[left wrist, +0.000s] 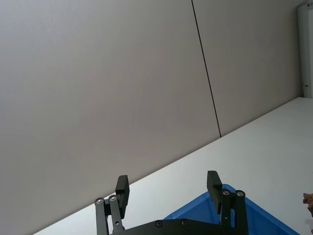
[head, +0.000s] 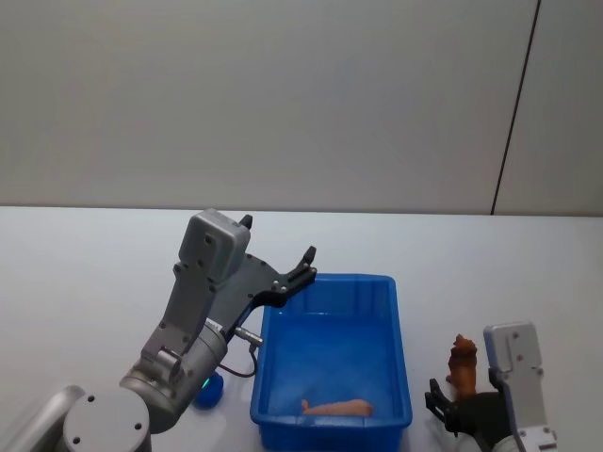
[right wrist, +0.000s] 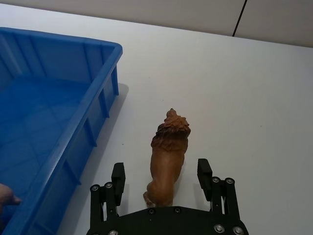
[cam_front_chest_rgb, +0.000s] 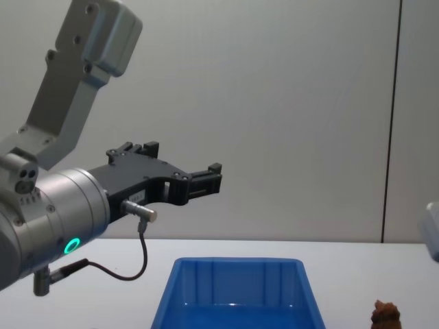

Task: Pick up the two dolls from the table and place them into the box.

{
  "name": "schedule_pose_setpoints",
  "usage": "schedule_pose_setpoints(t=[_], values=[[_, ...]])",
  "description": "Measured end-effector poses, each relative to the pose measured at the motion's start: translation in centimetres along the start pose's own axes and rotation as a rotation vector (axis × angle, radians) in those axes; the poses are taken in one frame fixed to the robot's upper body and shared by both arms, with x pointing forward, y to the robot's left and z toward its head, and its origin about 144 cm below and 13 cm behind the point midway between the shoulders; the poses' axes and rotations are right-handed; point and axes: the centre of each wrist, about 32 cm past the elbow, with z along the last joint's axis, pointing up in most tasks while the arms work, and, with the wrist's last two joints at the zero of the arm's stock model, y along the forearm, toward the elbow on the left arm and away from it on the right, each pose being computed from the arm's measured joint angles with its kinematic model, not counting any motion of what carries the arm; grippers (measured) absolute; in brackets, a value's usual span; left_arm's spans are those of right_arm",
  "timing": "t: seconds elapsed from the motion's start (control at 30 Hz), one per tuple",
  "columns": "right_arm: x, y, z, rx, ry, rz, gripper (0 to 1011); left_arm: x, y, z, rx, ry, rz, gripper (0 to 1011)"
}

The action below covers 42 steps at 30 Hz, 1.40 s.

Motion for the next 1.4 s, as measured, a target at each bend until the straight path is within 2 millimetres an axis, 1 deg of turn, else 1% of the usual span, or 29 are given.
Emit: schedule_pose_setpoints(t=[0.1, 0.13, 0.23, 0.27, 0.33, 0.37, 0.4, 0.47, 0.53, 0.57, 0.6, 0.63, 0.67, 0.7, 1.07, 1.4], values=[[-0.3, 0.3, -0.2, -0.011, 0.005, 0.000, 891, 0.0, 0.0, 0.0, 0.000, 0.000, 0.000, 1001], [-0.3, 0.4, -0.2, -0.013, 0.006, 0.000, 842, 0.0, 0.0, 0.0, 0.000, 0.000, 0.000, 1001], [-0.5, 0.6, -0.3, -0.021, 0.012, -0.001, 790, 0.0, 0.0, 0.0, 0.000, 0.000, 0.000, 1000], [-0.5, 0.6, -0.3, -0.022, 0.013, -0.002, 733, 0.0, 0.0, 0.0, 0.000, 0.000, 0.000, 1001], [-0.6, 0.7, -0.3, -0.027, 0.018, -0.004, 704, 0.0, 0.0, 0.0, 0.000, 0.000, 0.000, 1000], [-0.6, 0.8, -0.3, -0.028, 0.019, -0.004, 634, 0.0, 0.0, 0.0, 0.000, 0.000, 0.000, 1001], [-0.6, 0.8, -0.3, -0.029, 0.021, -0.006, 617, 0.0, 0.0, 0.0, 0.000, 0.000, 0.000, 1000], [-0.7, 0.8, -0.3, -0.032, 0.024, -0.008, 536, 0.0, 0.0, 0.0, 0.000, 0.000, 0.000, 1001], [-0.7, 0.9, -0.3, -0.032, 0.027, -0.011, 477, 0.0, 0.0, 0.0, 0.000, 0.000, 0.000, 1000], [-0.7, 0.9, -0.3, -0.032, 0.027, -0.012, 419, 0.0, 0.0, 0.0, 0.000, 0.000, 0.000, 1000], [-0.7, 0.9, -0.3, -0.031, 0.028, -0.013, 419, 0.0, 0.0, 0.0, 0.000, 0.000, 0.000, 1000], [-0.7, 0.9, -0.2, -0.029, 0.029, -0.016, 376, 0.0, 0.0, 0.0, 0.000, 0.000, 0.000, 1000], [-0.7, 0.9, -0.2, -0.027, 0.030, -0.016, 364, 0.0, 0.0, 0.0, 0.000, 0.000, 0.000, 1000], [-0.7, 0.8, -0.1, -0.023, 0.029, -0.018, 331, 0.0, 0.0, 0.0, 0.000, 0.000, 0.000, 1000], [-0.6, 0.3, 1.1, 0.072, 0.011, -0.031, 332, 0.0, 0.0, 0.0, 0.000, 0.000, 0.000, 1000], [-0.4, -0.2, 2.8, 0.187, -0.012, 0.024, 332, 0.0, 0.0, 0.0, 0.000, 0.000, 0.000, 1000]])
